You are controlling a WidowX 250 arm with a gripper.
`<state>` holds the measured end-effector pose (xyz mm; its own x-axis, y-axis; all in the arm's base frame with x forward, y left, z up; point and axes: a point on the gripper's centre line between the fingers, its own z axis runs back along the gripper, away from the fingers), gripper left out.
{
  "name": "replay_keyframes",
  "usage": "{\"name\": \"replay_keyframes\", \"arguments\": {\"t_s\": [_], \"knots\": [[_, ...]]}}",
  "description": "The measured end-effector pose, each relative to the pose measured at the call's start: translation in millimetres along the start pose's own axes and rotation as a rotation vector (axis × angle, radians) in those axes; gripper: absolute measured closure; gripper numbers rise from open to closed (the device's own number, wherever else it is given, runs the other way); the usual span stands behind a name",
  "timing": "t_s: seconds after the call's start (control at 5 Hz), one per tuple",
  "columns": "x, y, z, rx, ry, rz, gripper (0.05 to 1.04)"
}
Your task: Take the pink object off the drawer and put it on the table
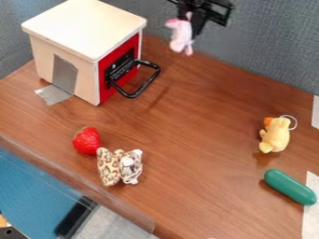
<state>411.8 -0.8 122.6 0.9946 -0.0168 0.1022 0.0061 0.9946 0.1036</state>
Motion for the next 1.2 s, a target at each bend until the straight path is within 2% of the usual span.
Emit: {"name": "replay_keyframes", "arguments": {"t_s": [0.2, 0.4, 0.6, 0.8, 1.0, 1.2], "knots": [[-6, -22, -27, 0.025, 0.053, -0.036, 0.940], [-14, -26, -59, 0.018, 0.109, -0.023, 0.940], [-22, -27, -93, -0.014, 0.186, -0.012, 0.894], [-24, -24, -108, 0.011, 0.183, -0.002, 0.645], [-26, -22, -112, 0.027, 0.179, 0.001, 0.329], [-34, -22, -114, 0.034, 0.198, -0.016, 0.094]]}}
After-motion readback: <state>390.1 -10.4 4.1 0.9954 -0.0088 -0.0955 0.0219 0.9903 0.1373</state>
